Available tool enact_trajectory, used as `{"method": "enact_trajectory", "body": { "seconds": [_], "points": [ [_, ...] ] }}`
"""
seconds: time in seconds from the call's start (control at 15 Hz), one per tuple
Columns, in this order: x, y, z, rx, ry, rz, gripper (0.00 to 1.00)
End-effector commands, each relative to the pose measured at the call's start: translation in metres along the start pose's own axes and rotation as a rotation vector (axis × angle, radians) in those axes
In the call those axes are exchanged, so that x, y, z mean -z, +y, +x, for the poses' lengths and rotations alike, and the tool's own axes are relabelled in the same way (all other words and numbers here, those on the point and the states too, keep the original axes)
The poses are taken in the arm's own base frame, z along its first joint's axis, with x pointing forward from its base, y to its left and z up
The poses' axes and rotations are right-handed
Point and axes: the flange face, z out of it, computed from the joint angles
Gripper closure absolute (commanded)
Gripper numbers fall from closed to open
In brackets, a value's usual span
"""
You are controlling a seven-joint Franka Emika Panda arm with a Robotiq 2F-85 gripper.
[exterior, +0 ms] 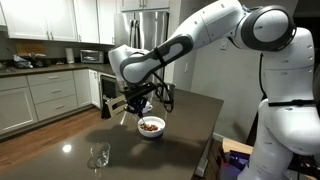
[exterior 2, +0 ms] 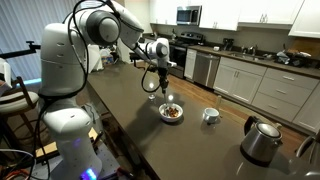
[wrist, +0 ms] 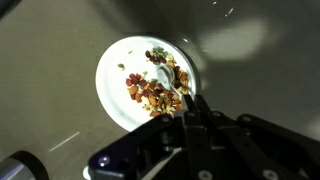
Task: Stir the contents of the bowl
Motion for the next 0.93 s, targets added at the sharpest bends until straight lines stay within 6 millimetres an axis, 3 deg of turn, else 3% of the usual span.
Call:
{"method": "enact_trajectory", "body": {
  "seconds": [0.0,0.47,0.87],
  "points": [
    [0.000,-0.007,0.016,0.025,0.018,0.041,0.96],
    [0.016,0.001,0.047,-0.034,0.074,0.087,0.96],
    [0.021,0.024,0.070,-0.095,0.104,0.101,0.96]
  ]
}}
